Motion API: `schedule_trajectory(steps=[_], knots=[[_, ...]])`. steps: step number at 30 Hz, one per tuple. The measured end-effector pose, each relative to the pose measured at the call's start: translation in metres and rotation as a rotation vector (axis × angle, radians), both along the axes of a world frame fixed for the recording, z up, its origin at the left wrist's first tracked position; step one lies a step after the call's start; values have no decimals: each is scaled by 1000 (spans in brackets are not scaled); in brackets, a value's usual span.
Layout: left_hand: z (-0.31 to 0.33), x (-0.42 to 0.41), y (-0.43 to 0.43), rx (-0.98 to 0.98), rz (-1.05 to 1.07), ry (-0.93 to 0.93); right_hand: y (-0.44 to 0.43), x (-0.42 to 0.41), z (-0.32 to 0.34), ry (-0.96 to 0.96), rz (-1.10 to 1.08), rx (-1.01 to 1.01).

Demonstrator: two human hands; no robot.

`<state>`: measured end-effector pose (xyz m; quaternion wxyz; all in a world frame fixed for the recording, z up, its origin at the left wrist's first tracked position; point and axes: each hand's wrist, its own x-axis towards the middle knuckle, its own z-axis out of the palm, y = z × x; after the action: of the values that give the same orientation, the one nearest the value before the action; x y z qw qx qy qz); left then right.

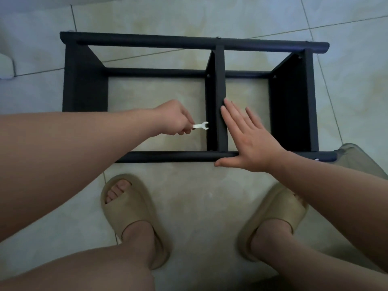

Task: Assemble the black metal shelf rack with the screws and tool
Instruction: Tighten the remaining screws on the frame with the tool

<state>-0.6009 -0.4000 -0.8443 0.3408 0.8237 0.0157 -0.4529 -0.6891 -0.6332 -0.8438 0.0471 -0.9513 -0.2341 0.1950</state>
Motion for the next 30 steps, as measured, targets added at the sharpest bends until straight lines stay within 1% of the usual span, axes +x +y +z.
schedule_trajectory(steps=[4,8,11,14,24,26,30], knots=[[-8,4,-8,-50,-122,-32,-1,-1,-7,-89,36,35],[-19,1,-9,-134,-128,-18,-3,-1,-14,-150,51,66],[-23,-8,-6,-196,-13,30,-4,1,-16,-167,59,80],[-19,-14,-6,-279,126,154,-4,1,-14,-177,73,105],[-12,-17,-18,-425,493,509,-4,0,-14,-149,89,184],[-11,-16,-20,-430,529,512,-4,0,-15,-148,86,190],[-12,-15,-25,-344,536,340,-4,1,-15,-154,87,201]])
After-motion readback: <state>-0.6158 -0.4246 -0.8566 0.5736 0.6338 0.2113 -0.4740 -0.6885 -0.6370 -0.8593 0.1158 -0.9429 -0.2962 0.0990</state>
